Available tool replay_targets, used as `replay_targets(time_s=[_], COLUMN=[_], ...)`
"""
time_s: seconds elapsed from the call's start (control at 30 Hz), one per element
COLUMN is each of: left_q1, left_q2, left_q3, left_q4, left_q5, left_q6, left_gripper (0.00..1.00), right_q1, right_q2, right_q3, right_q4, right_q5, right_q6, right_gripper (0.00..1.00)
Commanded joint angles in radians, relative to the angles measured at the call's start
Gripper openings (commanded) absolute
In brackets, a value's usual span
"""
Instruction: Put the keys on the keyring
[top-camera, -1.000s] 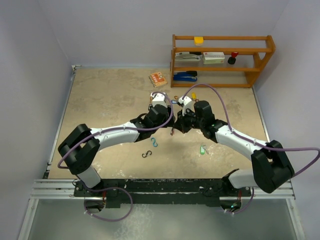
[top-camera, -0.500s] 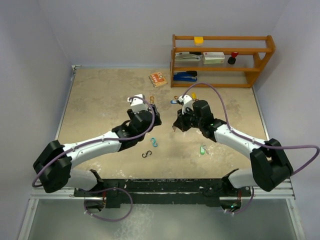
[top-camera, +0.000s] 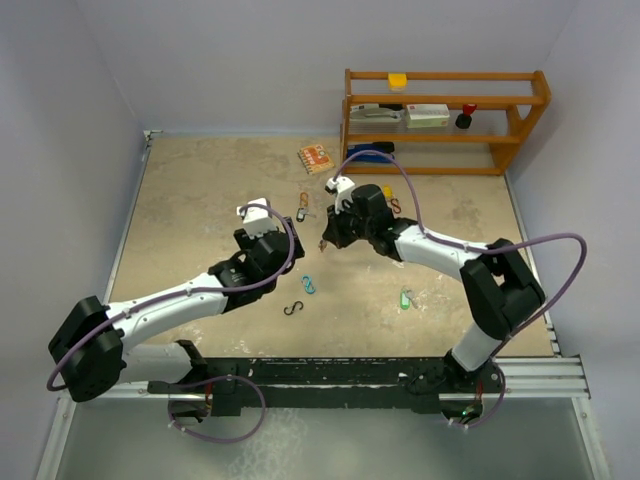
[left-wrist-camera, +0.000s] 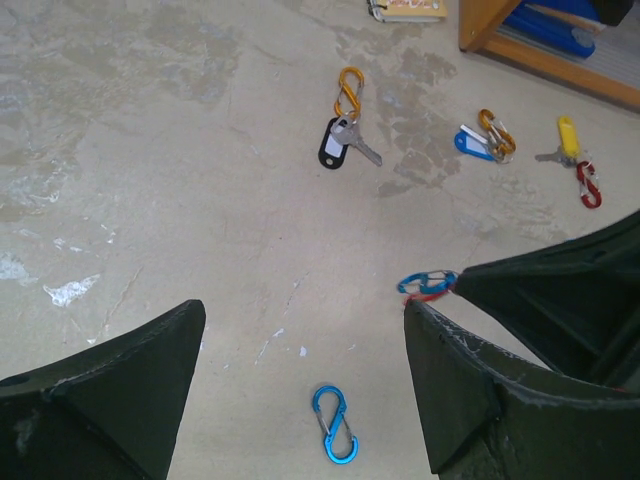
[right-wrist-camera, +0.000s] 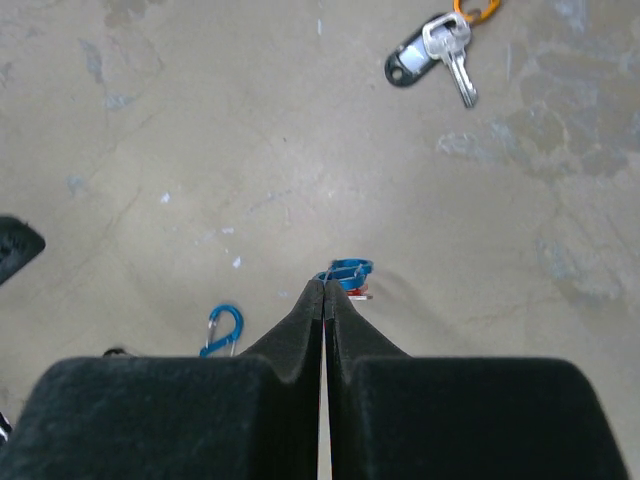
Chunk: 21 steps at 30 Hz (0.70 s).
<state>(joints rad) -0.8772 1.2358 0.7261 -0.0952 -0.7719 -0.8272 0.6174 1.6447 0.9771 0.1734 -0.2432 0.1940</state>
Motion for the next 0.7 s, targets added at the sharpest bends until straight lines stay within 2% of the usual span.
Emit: replay_targets(time_s=[0.0,0.17,0.2,0.3,0.43,0.67], left_q1=[0.008,0.009,0.009,0.009,0.010,0.011], left_q2=[-0.049,-0.065,-0.068,-0.070,-0.063,-0.048], left_q3=[-0.005,-0.013,-0.013,-0.014,-0.010,-0.011], left_q4=[0.008,0.000,0.000,-0.001,0.000,0.003], left_q5=[-0.035,-0.037,-0.037,-0.036,-0.031,-0.027], left_q6=[-0.008,-0.009,-0.008,-0.009,-0.009,-0.012], left_gripper=[0.77,0.77,0.77,0.77,0.77,0.77], right_q1=[0.026,0.046,0.047,0.050,0.048,0.050], right_q2=[0.045,0.108,0.115,0.121,0.086,-0.041], right_q3=[0.103,0.160,0.167,0.171,0.139,0.052], right_q4=[0.046,0.042,0.042,0.048,0.067,0.017], right_q5=[0.008,0.005,0.003,0.001,0.017,0.096], right_q6=[0.025,0.030,0.032,0.038,0.040,0.052], right_gripper=[0.00,0.00,0.03,0.31,0.47,0.52])
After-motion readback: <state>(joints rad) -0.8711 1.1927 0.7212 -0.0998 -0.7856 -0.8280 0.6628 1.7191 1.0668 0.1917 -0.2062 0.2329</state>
